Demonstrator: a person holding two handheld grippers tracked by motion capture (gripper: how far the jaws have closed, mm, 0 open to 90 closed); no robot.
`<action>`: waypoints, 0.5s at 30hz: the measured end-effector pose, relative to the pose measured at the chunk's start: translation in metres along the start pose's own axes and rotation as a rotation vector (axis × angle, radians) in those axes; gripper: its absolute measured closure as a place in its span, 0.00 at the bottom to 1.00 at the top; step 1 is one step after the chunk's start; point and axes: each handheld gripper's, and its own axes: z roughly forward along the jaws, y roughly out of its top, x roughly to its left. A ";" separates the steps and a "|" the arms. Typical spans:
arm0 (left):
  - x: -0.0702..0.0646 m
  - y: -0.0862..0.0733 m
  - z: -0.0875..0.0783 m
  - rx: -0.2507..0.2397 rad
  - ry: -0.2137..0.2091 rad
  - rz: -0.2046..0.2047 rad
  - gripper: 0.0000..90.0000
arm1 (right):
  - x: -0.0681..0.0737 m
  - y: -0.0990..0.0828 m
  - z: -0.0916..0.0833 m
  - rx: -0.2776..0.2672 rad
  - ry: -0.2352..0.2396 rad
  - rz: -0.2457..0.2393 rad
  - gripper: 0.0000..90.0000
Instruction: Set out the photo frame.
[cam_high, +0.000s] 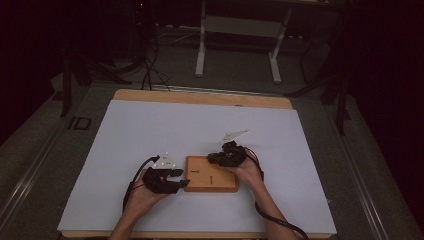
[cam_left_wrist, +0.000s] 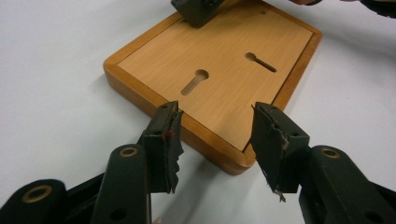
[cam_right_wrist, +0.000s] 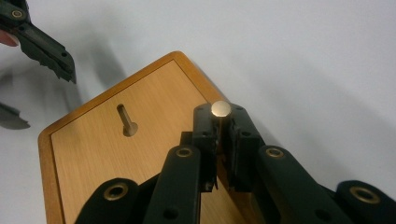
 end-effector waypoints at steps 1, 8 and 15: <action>0.000 0.000 0.000 0.000 -0.005 0.003 0.56 | 0.000 0.000 0.000 0.002 0.004 0.002 0.93; -0.003 -0.002 0.004 0.005 -0.015 0.019 0.48 | -0.006 0.004 0.000 0.022 0.040 0.032 0.93; -0.007 -0.003 0.010 0.051 -0.017 0.062 0.42 | -0.011 0.008 0.001 0.042 0.061 0.060 0.93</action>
